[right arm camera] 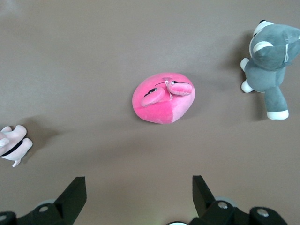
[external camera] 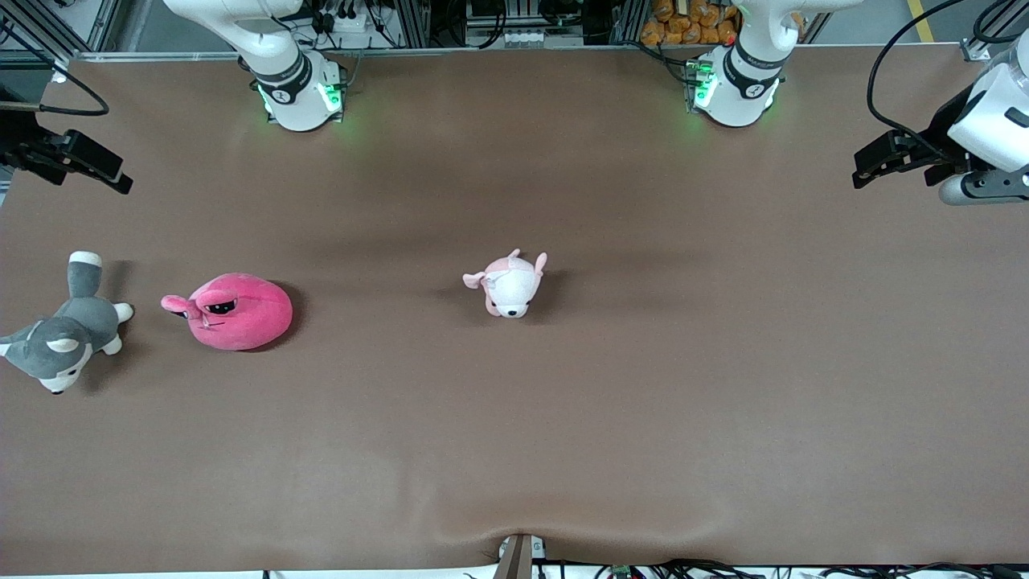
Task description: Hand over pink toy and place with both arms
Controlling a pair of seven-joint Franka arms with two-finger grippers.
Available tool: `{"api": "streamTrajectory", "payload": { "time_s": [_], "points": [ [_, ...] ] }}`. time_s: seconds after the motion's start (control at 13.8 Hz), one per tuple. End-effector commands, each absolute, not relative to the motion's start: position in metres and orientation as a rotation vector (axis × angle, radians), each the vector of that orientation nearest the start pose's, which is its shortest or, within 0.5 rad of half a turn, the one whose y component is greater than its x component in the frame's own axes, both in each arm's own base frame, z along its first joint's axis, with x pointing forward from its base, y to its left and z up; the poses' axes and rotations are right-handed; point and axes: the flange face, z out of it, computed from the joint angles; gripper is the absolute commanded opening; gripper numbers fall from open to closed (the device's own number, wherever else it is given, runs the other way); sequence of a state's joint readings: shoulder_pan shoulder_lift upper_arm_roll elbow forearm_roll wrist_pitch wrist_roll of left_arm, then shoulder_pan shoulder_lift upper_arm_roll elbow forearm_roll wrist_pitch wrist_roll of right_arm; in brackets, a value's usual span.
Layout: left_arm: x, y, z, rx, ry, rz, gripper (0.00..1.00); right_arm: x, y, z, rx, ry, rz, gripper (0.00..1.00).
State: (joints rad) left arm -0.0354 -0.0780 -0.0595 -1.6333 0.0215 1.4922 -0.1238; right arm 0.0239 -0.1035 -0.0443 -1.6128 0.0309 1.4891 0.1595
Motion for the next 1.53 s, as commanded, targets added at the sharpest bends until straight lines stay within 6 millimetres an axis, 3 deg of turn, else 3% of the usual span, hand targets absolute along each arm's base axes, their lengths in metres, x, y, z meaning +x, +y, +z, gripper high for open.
{"api": "streamTrajectory", "payload": {
  "time_s": [0.0,0.29,0.36,0.58,1.09,1.45],
  "points": [
    [0.515,-0.056,0.636,-3.080,-0.045,0.069,1.00,0.509,-0.010,0.658,-3.119,0.318,0.025,1.00],
    [0.507,-0.067,0.640,-3.075,-0.039,0.067,1.00,0.513,-0.013,0.661,-3.100,0.393,-0.004,1.00],
    [0.507,-0.065,0.640,-3.070,-0.042,0.068,1.00,0.515,-0.011,0.659,-3.101,0.388,0.003,1.00],
    [0.509,-0.034,0.647,-3.025,-0.098,0.089,1.00,0.516,-0.010,0.658,-3.083,0.401,0.001,1.00],
    [0.523,-0.041,0.657,-3.048,-0.107,0.054,1.00,0.513,-0.009,0.656,-3.092,0.371,0.033,1.00],
    [0.522,-0.038,0.665,-3.083,-0.126,0.066,1.00,0.513,-0.010,0.656,-3.101,0.370,0.034,1.00]
  ]
}}
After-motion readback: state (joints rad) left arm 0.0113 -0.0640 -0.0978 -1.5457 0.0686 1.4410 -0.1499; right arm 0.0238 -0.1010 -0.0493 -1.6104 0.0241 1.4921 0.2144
